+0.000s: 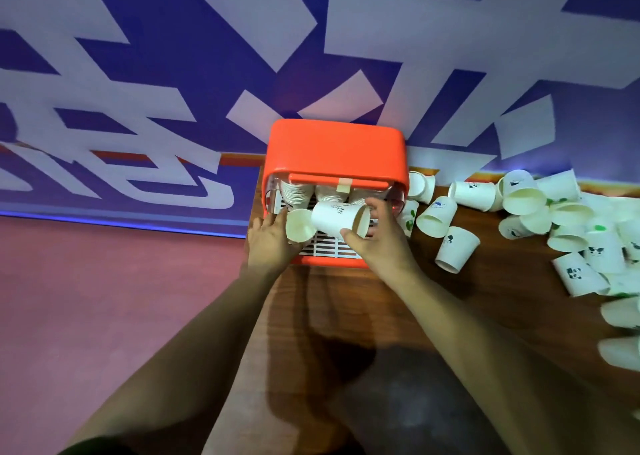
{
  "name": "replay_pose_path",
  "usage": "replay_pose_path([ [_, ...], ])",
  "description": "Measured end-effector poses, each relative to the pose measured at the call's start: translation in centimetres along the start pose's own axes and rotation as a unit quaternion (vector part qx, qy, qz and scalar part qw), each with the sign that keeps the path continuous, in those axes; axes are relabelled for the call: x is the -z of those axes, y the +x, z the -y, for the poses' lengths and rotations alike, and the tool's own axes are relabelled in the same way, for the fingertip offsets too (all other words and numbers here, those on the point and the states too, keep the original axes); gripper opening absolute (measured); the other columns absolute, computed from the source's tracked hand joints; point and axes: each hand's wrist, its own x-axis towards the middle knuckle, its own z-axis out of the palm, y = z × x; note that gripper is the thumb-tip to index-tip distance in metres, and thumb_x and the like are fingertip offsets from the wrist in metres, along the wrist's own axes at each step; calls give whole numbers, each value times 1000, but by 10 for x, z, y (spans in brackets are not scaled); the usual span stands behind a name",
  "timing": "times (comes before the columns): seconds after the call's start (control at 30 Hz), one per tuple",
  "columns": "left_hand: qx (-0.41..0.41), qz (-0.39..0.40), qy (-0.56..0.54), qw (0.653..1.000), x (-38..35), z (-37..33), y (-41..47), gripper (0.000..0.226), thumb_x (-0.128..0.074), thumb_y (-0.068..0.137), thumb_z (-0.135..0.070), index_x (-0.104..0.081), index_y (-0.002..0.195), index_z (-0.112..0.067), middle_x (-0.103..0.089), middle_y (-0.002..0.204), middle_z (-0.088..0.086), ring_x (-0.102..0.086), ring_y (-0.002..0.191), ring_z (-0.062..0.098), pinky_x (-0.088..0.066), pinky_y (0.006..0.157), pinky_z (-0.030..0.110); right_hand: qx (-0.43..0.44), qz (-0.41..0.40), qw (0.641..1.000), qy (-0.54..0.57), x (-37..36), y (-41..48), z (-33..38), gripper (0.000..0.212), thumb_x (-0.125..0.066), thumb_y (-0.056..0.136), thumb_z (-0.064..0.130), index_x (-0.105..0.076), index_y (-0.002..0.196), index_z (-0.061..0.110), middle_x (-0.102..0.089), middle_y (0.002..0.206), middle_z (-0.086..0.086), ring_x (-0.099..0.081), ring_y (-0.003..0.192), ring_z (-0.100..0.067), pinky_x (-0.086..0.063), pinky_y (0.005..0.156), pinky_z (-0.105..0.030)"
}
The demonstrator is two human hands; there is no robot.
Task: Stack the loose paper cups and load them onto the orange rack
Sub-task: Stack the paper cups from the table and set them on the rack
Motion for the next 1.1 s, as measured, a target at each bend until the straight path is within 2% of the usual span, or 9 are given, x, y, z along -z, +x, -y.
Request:
replay_pose_path([
  [0.13, -29, 22, -3, 999, 3, 10, 2, 91, -84, 69, -42, -45, 141, -3, -58, 130, 21, -48, 122, 44, -41, 99, 48, 38, 17, 998, -38, -17, 5, 7, 70, -78, 75, 34, -44, 134, 18, -52, 130, -4, -53, 116, -21, -47, 99, -39],
  [0.2, -17, 27, -29, 999, 8, 14, 2, 74, -81, 73, -24, -50, 136, -2, -55, 131, 21, -50, 121, 42, -40, 99, 45, 67, 14, 995, -66, -27, 5, 10, 73, -79, 75, 33, -44, 137, 16, -50, 131, -6, -48, 120, -22, -40, 101, -30],
  [0.3, 2, 17, -101, 995, 18, 16, -2, 47, -65, 84, -9, -56, 131, -5, -58, 130, 15, -54, 118, 33, -41, 96, 33, 113, -5, 988, -105, -45, 11, 13, 78, -81, 72, 33, -46, 138, 12, -50, 129, -9, -47, 123, -27, -37, 104, -35],
  [0.47, 69, 27, -253, 965, 31, 10, -10, 29, -48, 101, -22, -63, 124, -14, -68, 115, 1, -62, 108, 18, -44, 88, 25, 138, 38, 975, -169, -64, 28, 17, 86, -81, 72, 40, -42, 142, 10, -47, 137, -7, -42, 129, -25, -33, 107, -33],
  [0.57, 68, 41, -290, 954, 30, 10, -10, 31, -41, 104, -28, -65, 118, -14, -71, 109, 2, -65, 103, 18, -49, 91, 31, 126, 88, 971, -183, -74, 37, 12, 91, -80, 73, 44, -36, 146, 10, -45, 144, -8, -39, 134, -25, -33, 110, -34],
  [0.63, 71, 44, -278, 957, 28, 12, -7, 31, -44, 103, -26, -65, 121, -14, -71, 112, 5, -65, 105, 19, -50, 93, 33, 92, 101, 975, -173, -77, 41, 5, 85, -79, 75, 41, -38, 144, 11, -52, 138, -9, -48, 127, -26, -41, 98, -31],
  [0.73, 41, 63, -220, 973, 28, 13, -6, 30, -52, 99, -21, -64, 126, -14, -70, 115, 1, -62, 100, 11, -41, 80, 18, 45, 129, 981, -141, -81, 39, -4, 67, -76, 80, 30, -44, 137, 17, -64, 119, -7, -63, 103, -22, -44, 78, -27],
  [0.83, 28, 51, -204, 977, 28, 13, -5, 32, -57, 96, -16, -63, 128, -13, -70, 120, 3, -64, 106, 15, -42, 82, 18, 29, 134, 986, -93, -88, 36, -9, 66, -74, 82, 25, -44, 141, 20, -67, 116, -6, -66, 98, -20, -53, 85, -35],
  [1.1, 37, 0, -172, 984, 23, 13, -9, 37, -63, 92, -10, -62, 130, -7, -71, 117, 12, -66, 108, 25, -50, 93, 30, 21, 127, 987, -97, -96, 36, -9, 60, -71, 86, 28, -46, 139, 18, -65, 118, -5, -63, 106, -23, -52, 89, -39],
])
